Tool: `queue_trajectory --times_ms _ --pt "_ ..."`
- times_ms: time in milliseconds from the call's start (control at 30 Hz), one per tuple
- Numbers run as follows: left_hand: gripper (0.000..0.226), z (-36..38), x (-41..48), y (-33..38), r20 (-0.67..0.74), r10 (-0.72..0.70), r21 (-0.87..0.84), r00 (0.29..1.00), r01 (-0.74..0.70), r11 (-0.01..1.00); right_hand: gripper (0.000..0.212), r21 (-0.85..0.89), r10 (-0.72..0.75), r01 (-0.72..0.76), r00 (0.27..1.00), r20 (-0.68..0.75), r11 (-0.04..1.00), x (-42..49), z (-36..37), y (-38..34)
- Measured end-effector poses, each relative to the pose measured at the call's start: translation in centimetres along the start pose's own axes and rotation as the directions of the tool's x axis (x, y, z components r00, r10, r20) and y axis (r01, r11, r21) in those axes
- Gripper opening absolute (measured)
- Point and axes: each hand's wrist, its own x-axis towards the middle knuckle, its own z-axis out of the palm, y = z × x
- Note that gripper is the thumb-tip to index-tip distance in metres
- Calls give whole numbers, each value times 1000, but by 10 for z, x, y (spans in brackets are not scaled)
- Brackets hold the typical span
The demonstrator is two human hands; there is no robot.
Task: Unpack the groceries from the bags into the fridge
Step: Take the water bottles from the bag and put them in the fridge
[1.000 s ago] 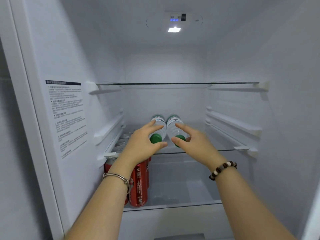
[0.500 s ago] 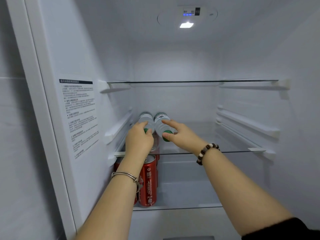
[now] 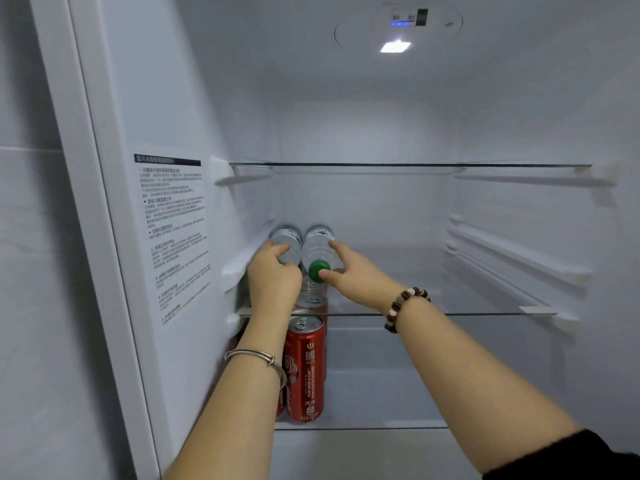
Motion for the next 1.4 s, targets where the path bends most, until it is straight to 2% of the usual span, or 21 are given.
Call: queue_trajectory --times_ms 100,267,467,833,1000,1133,1267,1400 --pt "47 1 -1 1 -46 -6 -50 999 3 999 69 -12 19 -19 1000 -1 1000 0 1 -1" --pt "44 -1 -9 4 -145 66 -17 987 -69 997 76 -157 30 -26 999 24 987 3 6 -1" --pt "46 -1 -10 5 -97 91 53 991 -86 995 78 -35 19 -19 1000 15 999 -1 3 -3" --pt "47 0 6 3 5 126 241 992 -124 963 73 -116 23 -26 999 -33 993 2 7 -5" --pt "41 2 5 -1 -12 160 223 987 -153 963 70 -119 27 -32 998 -50 992 0 7 -7" --pt "31 3 0 -2 -48 308 198 950 -294 935 59 -74 26 -34 995 -101 997 -9 3 -4" --pt "33 10 -15 5 1 483 203 876 -473 857 54 -26 65 -70 984 -163 997 -28 -8 1" --pt "35 23 -33 16 71 576 114 815 -580 807 50 -45 125 -152 920 -371 987 -59 -30 10"
